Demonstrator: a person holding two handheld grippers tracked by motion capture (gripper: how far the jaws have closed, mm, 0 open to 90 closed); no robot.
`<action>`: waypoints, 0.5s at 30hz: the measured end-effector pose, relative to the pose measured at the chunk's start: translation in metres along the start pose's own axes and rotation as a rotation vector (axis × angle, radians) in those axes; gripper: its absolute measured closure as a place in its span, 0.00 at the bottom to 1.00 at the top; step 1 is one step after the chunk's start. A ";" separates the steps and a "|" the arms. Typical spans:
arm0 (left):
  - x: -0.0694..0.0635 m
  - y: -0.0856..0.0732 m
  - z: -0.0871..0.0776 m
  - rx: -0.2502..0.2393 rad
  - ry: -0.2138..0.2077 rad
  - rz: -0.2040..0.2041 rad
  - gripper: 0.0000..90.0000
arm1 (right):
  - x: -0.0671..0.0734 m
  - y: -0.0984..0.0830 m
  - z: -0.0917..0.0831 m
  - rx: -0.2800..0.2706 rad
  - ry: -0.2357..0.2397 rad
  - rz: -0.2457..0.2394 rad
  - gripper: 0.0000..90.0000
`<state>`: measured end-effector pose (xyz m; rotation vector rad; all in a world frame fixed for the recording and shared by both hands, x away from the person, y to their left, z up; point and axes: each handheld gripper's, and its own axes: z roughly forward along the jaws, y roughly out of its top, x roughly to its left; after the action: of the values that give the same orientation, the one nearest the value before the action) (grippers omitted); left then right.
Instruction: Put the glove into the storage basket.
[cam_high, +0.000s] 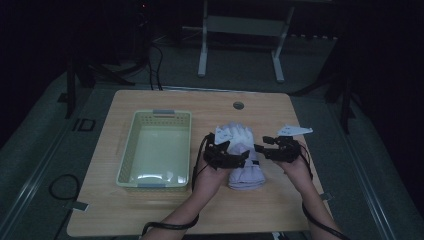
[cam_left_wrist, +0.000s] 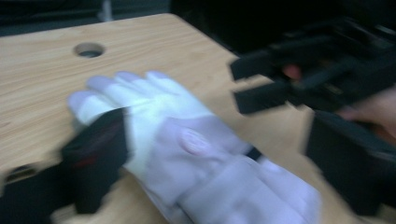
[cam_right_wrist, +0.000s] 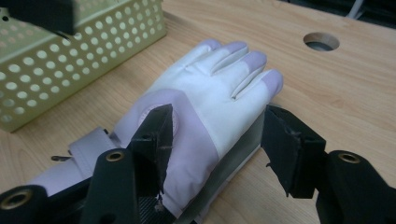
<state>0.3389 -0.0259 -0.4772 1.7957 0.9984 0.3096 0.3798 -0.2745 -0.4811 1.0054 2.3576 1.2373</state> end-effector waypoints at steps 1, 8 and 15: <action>0.002 0.000 0.004 0.018 0.017 -0.004 0.18 | 0.000 -0.001 0.003 0.006 -0.008 -0.002 0.48; 0.016 -0.017 0.036 0.154 0.070 -0.076 0.22 | -0.001 -0.012 0.015 0.036 -0.005 0.017 0.46; 0.030 -0.040 0.055 0.231 0.056 -0.143 0.17 | -0.001 -0.028 0.033 0.109 -0.004 0.023 0.45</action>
<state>0.3721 -0.0333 -0.5432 1.9177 1.2367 0.1618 0.3855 -0.2662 -0.5235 1.0702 2.4400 1.1232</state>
